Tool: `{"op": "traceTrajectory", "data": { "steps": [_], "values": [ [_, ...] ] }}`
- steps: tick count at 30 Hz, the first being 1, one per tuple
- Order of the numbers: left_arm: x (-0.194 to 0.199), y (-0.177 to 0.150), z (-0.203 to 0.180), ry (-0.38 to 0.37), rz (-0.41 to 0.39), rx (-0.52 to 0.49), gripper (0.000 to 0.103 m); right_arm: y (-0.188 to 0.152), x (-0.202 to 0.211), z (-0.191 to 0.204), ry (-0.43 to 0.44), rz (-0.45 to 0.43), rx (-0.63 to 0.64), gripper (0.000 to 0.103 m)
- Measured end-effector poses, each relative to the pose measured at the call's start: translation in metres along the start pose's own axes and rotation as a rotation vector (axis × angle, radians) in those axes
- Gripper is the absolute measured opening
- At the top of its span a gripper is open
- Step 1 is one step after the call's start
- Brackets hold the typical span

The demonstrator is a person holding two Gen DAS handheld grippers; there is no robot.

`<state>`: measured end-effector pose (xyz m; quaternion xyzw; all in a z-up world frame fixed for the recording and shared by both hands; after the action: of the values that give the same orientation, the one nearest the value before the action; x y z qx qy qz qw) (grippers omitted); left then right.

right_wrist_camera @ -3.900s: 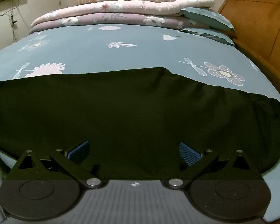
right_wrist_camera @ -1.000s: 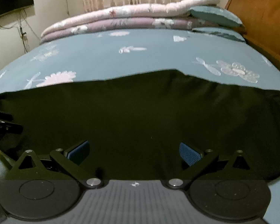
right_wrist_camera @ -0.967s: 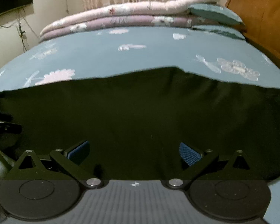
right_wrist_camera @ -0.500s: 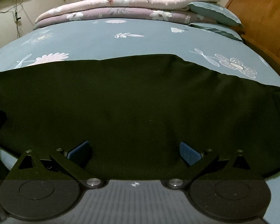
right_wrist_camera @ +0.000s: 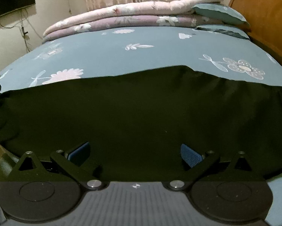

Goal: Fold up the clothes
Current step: 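Grasp the black shorts edge with the left gripper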

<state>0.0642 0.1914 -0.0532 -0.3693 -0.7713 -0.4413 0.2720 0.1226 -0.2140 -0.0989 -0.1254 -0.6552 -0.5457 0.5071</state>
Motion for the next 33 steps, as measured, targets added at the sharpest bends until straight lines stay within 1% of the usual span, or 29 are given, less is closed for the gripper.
{"op": "traceTrajectory", "data": {
  "steps": [5,12,15,17,19,23,25,31,33],
  "values": [
    [0.035,-0.001,0.049,-0.019,-0.099,0.118,0.091,0.005,0.003,0.007,0.032,-0.008,-0.014,0.103],
    [0.06,-0.023,0.125,-0.055,-0.222,0.336,0.091,0.019,-0.002,0.029,0.04,0.006,-0.008,0.103],
    [0.056,-0.031,0.149,-0.09,-0.238,0.412,0.091,0.023,-0.002,0.039,0.059,0.012,0.005,0.103],
    [0.05,-0.035,0.159,-0.118,-0.243,0.44,0.091,0.027,-0.002,0.046,0.059,0.012,0.022,0.103],
    [0.044,-0.036,0.166,-0.126,-0.248,0.462,0.091,0.03,-0.002,0.052,0.054,0.012,0.038,0.103],
    [0.03,-0.04,0.179,-0.183,-0.226,0.513,0.091,0.034,-0.005,0.061,0.055,0.022,0.057,0.103],
    [0.024,-0.041,0.181,-0.2,-0.22,0.518,0.091,0.035,-0.006,0.065,0.054,0.026,0.067,0.103],
    [0.012,-0.033,0.183,-0.196,-0.186,0.51,0.091,0.034,-0.006,0.069,0.04,0.03,0.087,0.103],
    [0.009,-0.031,0.184,-0.2,-0.186,0.509,0.091,0.034,-0.006,0.067,0.04,0.029,0.08,0.103]
  ]
}}
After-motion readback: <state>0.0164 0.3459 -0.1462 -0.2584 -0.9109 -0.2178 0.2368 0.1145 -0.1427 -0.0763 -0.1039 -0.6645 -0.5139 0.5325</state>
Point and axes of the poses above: each gripper's, at about its wrist camera, not at the fingertips, and x roughly against the way its jaws point, z to its left, y to its top, the point moved 2 cm from there along -x, roughly the way its jaws point, and after that the axes turned 12 degrees about z, right-handed, at the moved point
